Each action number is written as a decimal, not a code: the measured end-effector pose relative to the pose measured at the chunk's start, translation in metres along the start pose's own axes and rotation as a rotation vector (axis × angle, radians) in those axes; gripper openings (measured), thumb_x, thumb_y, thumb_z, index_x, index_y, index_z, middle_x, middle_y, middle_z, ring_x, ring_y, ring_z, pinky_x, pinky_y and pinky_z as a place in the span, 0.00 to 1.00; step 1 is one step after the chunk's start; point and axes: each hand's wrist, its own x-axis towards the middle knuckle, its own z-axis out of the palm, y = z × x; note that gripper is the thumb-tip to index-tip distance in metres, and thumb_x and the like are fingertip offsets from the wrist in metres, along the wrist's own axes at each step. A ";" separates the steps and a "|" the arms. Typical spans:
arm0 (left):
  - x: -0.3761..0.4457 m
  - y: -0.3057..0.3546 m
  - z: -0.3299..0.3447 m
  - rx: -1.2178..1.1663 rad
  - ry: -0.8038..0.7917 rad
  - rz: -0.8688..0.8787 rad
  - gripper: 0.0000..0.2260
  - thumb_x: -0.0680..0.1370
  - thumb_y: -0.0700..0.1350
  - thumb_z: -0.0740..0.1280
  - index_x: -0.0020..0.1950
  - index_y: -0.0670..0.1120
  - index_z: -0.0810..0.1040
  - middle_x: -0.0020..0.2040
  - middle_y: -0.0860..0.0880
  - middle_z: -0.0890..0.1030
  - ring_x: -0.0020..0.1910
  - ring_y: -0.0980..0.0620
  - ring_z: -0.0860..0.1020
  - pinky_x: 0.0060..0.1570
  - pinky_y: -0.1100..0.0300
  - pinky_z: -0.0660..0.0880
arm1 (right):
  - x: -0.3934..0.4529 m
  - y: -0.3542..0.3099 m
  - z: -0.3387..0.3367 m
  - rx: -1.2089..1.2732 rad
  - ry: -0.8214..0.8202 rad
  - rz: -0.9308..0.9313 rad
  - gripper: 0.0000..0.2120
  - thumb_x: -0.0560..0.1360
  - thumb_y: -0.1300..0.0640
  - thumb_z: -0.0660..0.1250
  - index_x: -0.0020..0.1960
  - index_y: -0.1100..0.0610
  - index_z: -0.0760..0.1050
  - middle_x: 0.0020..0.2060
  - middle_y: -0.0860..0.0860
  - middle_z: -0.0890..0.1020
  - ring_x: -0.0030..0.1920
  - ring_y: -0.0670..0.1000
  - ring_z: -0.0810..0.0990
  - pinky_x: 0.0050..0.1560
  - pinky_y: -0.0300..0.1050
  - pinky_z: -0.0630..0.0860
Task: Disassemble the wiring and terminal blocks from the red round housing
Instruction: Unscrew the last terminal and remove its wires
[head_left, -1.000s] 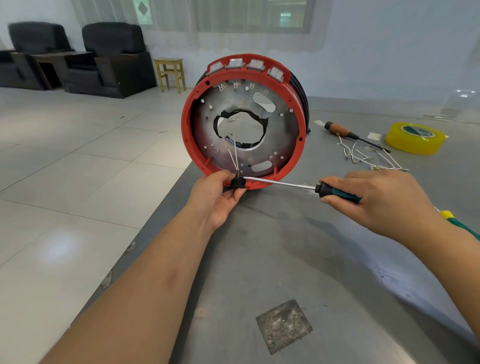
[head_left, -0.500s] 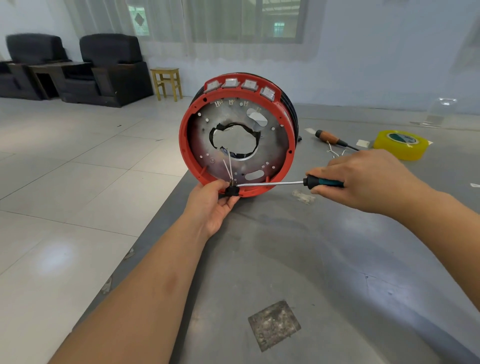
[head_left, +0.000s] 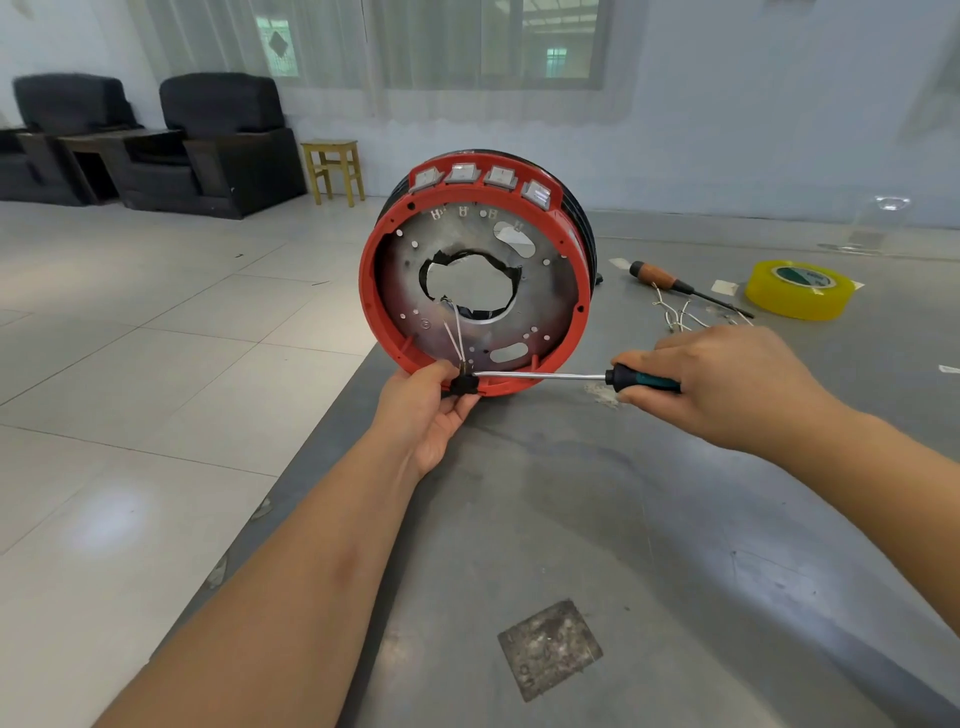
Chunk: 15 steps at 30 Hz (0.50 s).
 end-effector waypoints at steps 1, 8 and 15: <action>0.000 0.000 0.000 0.000 0.000 -0.002 0.09 0.81 0.32 0.64 0.59 0.42 0.76 0.46 0.43 0.84 0.40 0.46 0.86 0.32 0.59 0.81 | -0.001 -0.001 0.001 0.021 -0.006 0.021 0.23 0.77 0.35 0.51 0.62 0.39 0.78 0.41 0.44 0.81 0.43 0.52 0.80 0.32 0.43 0.71; 0.001 0.001 -0.001 -0.023 0.000 -0.028 0.11 0.81 0.31 0.63 0.61 0.41 0.76 0.53 0.40 0.84 0.57 0.38 0.85 0.34 0.58 0.83 | -0.009 -0.010 0.014 0.204 -0.024 0.132 0.21 0.76 0.35 0.58 0.62 0.40 0.81 0.44 0.45 0.85 0.45 0.54 0.80 0.40 0.50 0.78; 0.001 0.001 -0.001 -0.080 -0.019 -0.042 0.13 0.80 0.30 0.63 0.62 0.39 0.75 0.55 0.38 0.83 0.55 0.37 0.86 0.37 0.54 0.85 | -0.021 -0.015 0.035 0.526 -0.041 0.282 0.13 0.75 0.40 0.69 0.57 0.42 0.85 0.43 0.47 0.87 0.51 0.51 0.80 0.44 0.32 0.72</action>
